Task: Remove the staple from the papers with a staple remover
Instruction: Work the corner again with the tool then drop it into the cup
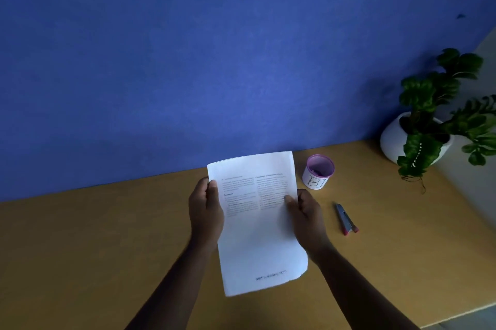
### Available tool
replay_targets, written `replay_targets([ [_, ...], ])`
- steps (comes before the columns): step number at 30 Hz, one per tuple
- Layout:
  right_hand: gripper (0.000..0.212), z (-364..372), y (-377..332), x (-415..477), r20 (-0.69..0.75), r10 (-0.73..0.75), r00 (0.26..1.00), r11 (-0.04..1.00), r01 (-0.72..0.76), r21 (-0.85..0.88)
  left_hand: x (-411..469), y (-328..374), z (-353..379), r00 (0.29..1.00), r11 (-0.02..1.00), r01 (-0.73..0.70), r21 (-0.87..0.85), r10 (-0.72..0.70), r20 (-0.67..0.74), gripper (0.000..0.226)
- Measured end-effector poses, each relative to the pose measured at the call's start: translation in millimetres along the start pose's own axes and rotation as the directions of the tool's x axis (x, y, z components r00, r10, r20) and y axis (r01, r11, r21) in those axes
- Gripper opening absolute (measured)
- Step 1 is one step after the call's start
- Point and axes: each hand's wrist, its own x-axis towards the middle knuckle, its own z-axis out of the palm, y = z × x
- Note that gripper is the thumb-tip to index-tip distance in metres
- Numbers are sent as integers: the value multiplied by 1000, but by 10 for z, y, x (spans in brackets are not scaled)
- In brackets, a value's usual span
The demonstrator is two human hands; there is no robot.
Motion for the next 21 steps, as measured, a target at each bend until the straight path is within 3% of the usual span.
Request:
replay_targets([
  [6,21,-86,166,27,54,173,983,984,-175,39,-45,-194,85,986,986,168,13,-168,2,27],
  [11,20,-304,476,159,-74,172,982,942,-186,-280,-66,-291,145,987,983,156,98,-159,23,28],
  [15,26,-690,669,370,-288,105,952,781,-258,-569,-76,-376,158,987,982,148,114,-154,48,26],
  [18,37,-953,788,544,-347,182,920,653,-377,-656,-65,-417,181,982,979,170,115,-178,58,25],
  [21,47,-1080,887,649,-346,211,914,489,-406,-772,-42,-413,197,977,971,198,132,-206,52,25],
])
